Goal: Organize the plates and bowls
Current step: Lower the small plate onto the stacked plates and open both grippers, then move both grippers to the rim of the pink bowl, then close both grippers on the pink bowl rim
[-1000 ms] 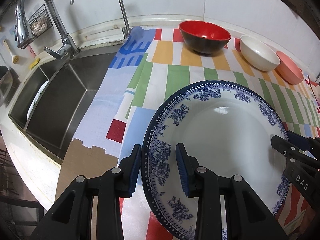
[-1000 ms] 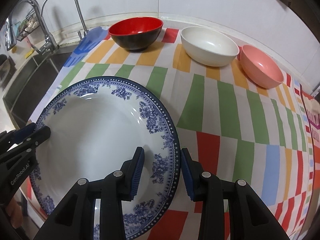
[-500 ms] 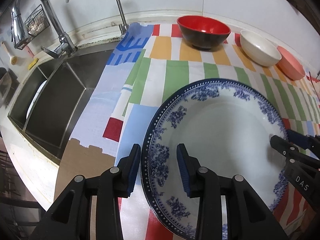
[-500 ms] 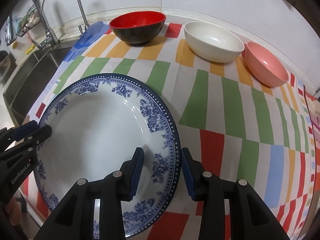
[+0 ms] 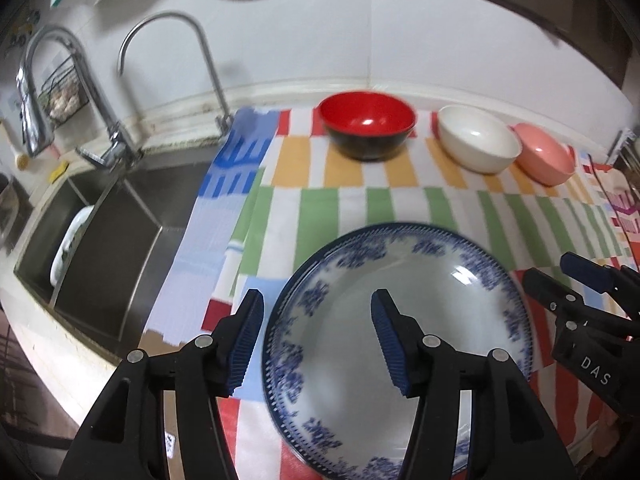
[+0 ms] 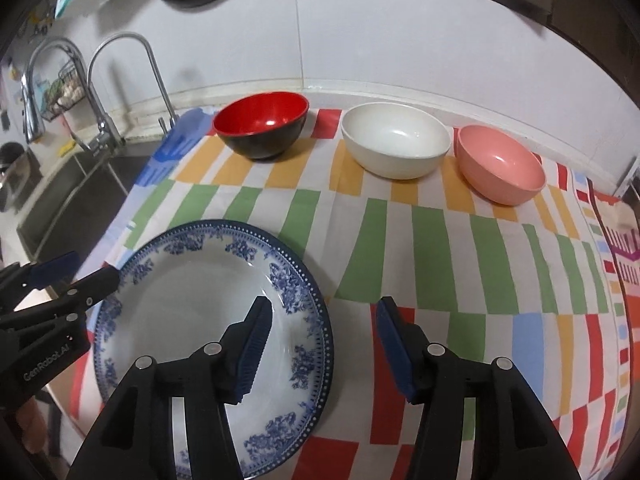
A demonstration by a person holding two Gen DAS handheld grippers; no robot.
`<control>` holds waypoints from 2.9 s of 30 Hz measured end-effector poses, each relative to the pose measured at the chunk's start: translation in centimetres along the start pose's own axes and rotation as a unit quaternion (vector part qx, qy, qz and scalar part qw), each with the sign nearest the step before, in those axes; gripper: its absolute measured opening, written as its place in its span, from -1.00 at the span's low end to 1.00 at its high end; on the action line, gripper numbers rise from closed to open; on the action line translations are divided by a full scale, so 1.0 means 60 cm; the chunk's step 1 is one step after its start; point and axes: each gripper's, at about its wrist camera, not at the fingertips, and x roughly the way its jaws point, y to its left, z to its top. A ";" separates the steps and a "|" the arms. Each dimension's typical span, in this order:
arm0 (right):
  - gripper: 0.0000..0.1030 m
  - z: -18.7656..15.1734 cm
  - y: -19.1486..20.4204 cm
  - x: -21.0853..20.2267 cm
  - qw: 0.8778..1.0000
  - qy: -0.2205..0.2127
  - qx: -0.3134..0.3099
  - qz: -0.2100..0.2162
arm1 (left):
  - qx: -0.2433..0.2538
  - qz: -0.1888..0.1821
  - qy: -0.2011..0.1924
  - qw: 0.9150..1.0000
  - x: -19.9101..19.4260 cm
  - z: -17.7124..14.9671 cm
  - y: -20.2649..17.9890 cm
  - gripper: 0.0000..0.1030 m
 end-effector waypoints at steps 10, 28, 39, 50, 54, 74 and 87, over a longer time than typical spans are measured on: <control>0.07 0.012 -0.063 -0.052 0.998 -0.044 0.033 -0.039 | 0.037 -0.047 -0.042 0.997 -0.028 0.047 -0.073 0.06; 0.06 0.070 -0.213 -0.109 0.988 -0.082 0.102 -0.080 | 0.139 -0.108 -0.100 0.979 -0.056 0.178 -0.225 -0.02; 0.06 0.120 -0.289 -0.096 0.981 -0.089 0.141 -0.098 | 0.191 -0.141 -0.100 0.966 -0.021 0.271 -0.301 -0.02; 0.05 0.157 -0.348 -0.034 0.977 -0.065 0.176 -0.104 | 0.246 -0.169 -0.051 0.953 0.080 0.329 -0.380 -0.09; 0.03 0.165 -0.365 -0.003 0.975 -0.051 0.189 -0.104 | 0.259 -0.173 -0.034 0.950 0.120 0.340 -0.402 -0.10; -0.27 0.172 -0.427 0.135 0.966 0.022 0.247 -0.076 | 0.297 -0.190 0.053 0.934 0.274 0.368 -0.507 -0.31; -0.58 0.166 -0.426 0.172 0.962 0.055 0.262 -0.055 | 0.321 -0.167 0.078 0.929 0.321 0.360 -0.548 -0.64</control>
